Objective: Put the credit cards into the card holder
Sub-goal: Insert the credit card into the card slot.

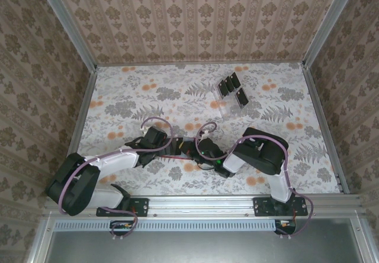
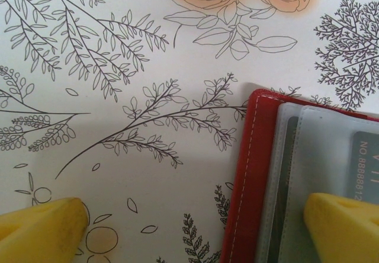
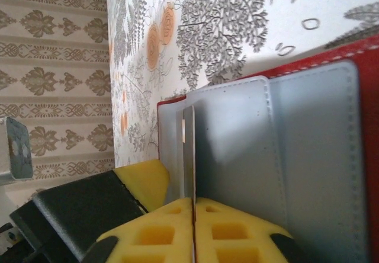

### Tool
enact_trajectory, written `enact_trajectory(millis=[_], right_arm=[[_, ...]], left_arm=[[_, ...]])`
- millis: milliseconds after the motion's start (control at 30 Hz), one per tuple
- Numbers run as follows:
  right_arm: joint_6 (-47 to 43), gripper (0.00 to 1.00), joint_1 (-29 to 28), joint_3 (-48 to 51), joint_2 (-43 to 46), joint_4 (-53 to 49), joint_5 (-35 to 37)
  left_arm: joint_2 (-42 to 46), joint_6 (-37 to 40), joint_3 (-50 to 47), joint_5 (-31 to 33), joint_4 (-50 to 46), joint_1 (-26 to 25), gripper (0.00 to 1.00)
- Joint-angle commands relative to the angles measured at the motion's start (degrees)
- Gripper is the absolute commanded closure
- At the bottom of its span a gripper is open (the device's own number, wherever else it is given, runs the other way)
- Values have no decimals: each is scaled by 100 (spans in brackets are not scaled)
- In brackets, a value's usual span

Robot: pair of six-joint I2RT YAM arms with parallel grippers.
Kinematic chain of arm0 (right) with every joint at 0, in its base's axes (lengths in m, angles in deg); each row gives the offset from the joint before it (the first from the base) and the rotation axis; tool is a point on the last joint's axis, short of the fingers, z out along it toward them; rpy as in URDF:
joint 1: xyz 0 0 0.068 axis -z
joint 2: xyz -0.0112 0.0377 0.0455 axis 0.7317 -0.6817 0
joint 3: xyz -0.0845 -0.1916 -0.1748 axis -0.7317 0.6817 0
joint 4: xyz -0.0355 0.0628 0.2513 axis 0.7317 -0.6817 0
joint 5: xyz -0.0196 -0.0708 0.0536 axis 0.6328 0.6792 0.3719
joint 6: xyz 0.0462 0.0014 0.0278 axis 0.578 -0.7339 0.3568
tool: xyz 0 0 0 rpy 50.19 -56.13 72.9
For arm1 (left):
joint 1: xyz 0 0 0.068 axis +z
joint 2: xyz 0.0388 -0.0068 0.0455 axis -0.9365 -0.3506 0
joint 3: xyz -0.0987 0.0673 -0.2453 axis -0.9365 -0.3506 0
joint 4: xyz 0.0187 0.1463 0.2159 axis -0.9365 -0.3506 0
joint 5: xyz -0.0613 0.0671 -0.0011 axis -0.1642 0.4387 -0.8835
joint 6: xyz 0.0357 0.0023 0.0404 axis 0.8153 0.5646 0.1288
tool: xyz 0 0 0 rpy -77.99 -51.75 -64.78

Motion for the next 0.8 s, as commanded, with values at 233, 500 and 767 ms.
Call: enact_trajectory(millis=[233, 500, 767], right_arm=[[-1019, 33, 228, -148, 1123, -2623, -324], [-1591, 33, 552, -462, 1409, -3955, -630], [-2038, 57, 809, -795, 1289, -4661, -853]], left_arm=[[272, -40, 168, -143, -891, 83, 0], [580, 71, 336, -72, -1141, 220, 0], [415, 95, 311, -132, -1048, 319, 0]])
